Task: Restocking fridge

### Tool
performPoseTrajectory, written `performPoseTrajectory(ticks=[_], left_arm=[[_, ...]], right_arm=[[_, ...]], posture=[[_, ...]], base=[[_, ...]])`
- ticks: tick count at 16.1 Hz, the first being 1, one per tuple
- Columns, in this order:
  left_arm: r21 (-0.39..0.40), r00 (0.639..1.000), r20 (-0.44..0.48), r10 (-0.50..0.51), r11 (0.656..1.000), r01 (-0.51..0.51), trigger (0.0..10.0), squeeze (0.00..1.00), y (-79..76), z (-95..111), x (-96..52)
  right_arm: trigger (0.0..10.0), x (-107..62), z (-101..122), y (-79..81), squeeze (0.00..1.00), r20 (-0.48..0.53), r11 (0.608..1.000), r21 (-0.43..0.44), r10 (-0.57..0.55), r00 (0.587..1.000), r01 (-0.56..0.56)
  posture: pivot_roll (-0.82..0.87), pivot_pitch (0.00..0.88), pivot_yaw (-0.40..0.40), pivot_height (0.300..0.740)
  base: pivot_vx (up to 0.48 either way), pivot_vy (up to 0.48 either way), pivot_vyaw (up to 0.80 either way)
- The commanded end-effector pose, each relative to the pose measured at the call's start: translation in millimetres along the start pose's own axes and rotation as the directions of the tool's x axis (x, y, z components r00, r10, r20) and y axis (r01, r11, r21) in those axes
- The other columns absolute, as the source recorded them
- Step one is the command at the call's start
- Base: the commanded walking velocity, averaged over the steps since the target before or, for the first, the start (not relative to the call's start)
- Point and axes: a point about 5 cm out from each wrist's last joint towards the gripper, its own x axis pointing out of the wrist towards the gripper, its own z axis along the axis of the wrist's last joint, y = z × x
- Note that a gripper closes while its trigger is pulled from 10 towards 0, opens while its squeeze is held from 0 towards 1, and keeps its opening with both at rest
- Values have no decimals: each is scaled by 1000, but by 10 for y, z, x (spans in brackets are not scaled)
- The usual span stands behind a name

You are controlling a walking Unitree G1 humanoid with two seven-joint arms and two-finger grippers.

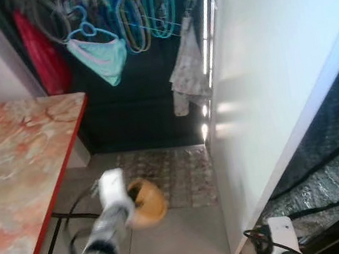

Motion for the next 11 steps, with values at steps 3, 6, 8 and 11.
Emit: performPoseTrajectory(ticks=[3,6,8,11], left_arm=[[-183,982,-138,129,971,-153,10000,0,268,-332,-106],[-263,952,-222,212,927,-268,10000,0,415,-557,-204],[-313,951,-233,202,911,-270,10000,0,406,-620,-224],[-480,932,-273,237,806,-345,10000,0,448,-750,-282]], right_arm=[[10000,-5,-30,61,0,-11,1000,6,13,1000,-13],[10000,-4,-29,58,0,-11,1000,5,9,1000,-9],[10000,-5,-30,59,0,-11,1000,7,7,1000,-7],[10000,-5,-33,62,0,-14,1000,10,8,1000,-8]], posture=[[-94,26,82,740],[-97,26,80,740],[-93,26,78,740],[-95,26,78,740]], base=[[0,0,0],[0,0,0],[0,0,0],[0,0,0]])
